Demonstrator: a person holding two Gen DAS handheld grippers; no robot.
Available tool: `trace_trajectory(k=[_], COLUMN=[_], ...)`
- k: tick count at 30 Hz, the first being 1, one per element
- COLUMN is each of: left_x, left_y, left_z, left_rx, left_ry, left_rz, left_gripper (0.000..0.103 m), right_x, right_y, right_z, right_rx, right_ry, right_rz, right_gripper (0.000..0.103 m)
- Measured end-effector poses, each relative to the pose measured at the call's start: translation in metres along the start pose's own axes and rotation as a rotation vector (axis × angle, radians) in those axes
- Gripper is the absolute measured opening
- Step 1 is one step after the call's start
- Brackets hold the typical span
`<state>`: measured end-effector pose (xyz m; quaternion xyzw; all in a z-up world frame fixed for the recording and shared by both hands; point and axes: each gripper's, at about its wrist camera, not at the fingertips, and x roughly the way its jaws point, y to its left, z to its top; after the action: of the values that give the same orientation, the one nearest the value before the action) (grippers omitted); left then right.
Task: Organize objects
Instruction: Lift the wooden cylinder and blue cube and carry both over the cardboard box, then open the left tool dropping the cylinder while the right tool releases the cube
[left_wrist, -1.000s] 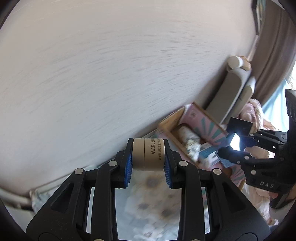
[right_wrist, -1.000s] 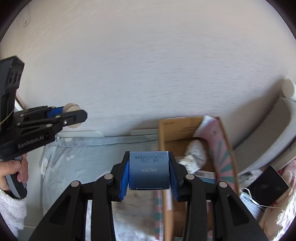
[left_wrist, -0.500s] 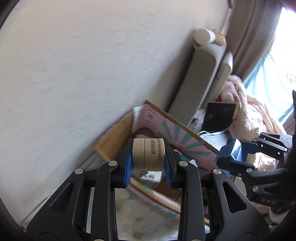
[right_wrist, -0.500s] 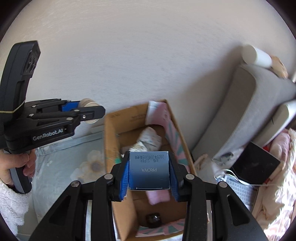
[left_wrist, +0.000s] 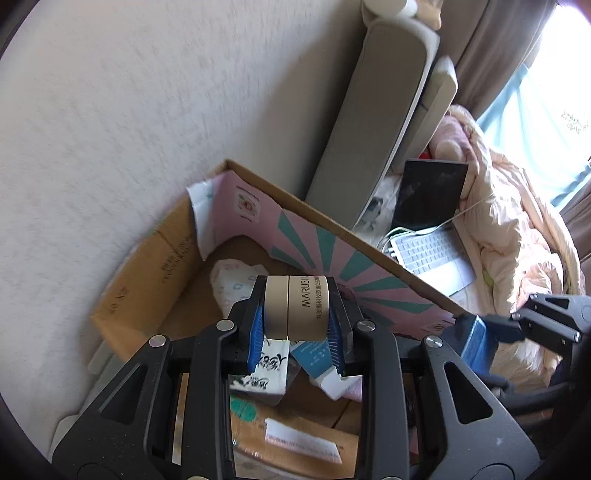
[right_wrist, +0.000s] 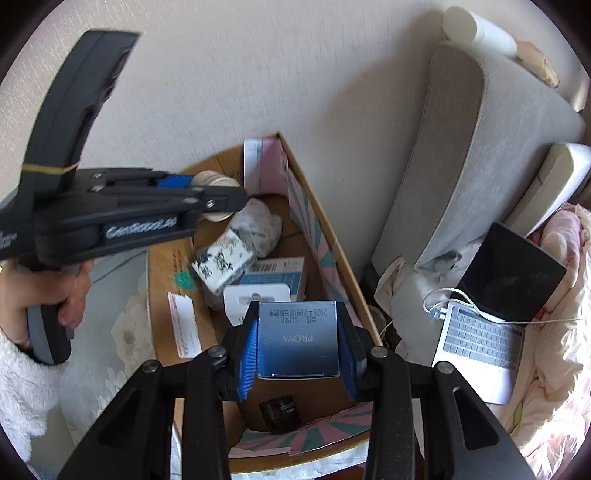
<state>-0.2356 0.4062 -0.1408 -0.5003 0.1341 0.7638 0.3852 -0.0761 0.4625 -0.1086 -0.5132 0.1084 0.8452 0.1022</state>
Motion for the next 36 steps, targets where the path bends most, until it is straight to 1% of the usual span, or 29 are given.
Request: trace_trajectory(k=[4,8,13,16,18,20,21,22,23,24,25,26,27,29,34,36], left_x=[0.025,0.04,0.043,0.044,0.042,0.041,0.04,0.039,0.039,0.038,0.036,0.034,0.033,0.032,0.03,0.029], left_y=[-0.001,-0.001,0.0,0.002,0.001,-0.001,-0.003,-0.005,-0.006,-0.007,-0.006,-0.005,-0.003,-0.003,-0.003,-0.004], left_z=[0.001,0.0,-0.001,0.003,0.005,0.007,0.007,0.007,0.007,0.007,0.006,0.006,0.005,0.003,0.0,0.0], left_rx=[0.003,0.001,-0.004,-0.01,-0.011,0.006,0.018,0.032,0.037,0.041,0.043,0.037,0.029,0.019,0.001,-0.001], left_ry=[0.043,0.065,0.075,0.102,0.097,0.104,0.107,0.111,0.112,0.109,0.106,0.109,0.114,0.1,0.104,0.106], left_rz=[0.006,0.012,0.021,0.03,0.051,0.094,0.106,0.122,0.127,0.128,0.128,0.126,0.119,0.093,0.063,0.062], left_gripper=[0.026,0.026,0.026,0.026,0.027,0.028,0.028,0.029,0.03,0.033,0.037,0.061,0.1,0.103,0.103,0.103], right_x=[0.015,0.03,0.038,0.038,0.04,0.041,0.039,0.039,0.038,0.038,0.039,0.04,0.04,0.042,0.04,0.039], right_y=[0.001,0.004,0.005,0.006,0.008,0.012,0.013,0.014,0.015,0.015,0.014,0.014,0.015,0.015,0.015,0.015], right_z=[-0.008,-0.016,-0.018,-0.016,-0.014,-0.014,-0.015,-0.015,-0.016,-0.016,-0.017,-0.017,-0.018,-0.02,-0.022,-0.022], right_rx=[-0.013,-0.02,-0.029,-0.032,-0.039,-0.052,-0.056,-0.058,-0.057,-0.052,-0.045,-0.04,-0.034,-0.033,-0.028,-0.026], right_ry=[0.028,0.057,0.074,0.076,0.081,0.082,0.073,0.065,0.057,0.054,0.058,0.062,0.068,0.077,0.074,0.071], right_rz=[0.013,0.029,0.036,0.039,0.044,0.051,0.057,0.062,0.059,0.056,0.059,0.067,0.076,0.073,0.074,0.071], right_gripper=[0.034,0.034,0.034,0.034,0.035,0.044,0.06,0.085,0.096,0.103,0.103,0.103,0.103,0.103,0.103,0.103])
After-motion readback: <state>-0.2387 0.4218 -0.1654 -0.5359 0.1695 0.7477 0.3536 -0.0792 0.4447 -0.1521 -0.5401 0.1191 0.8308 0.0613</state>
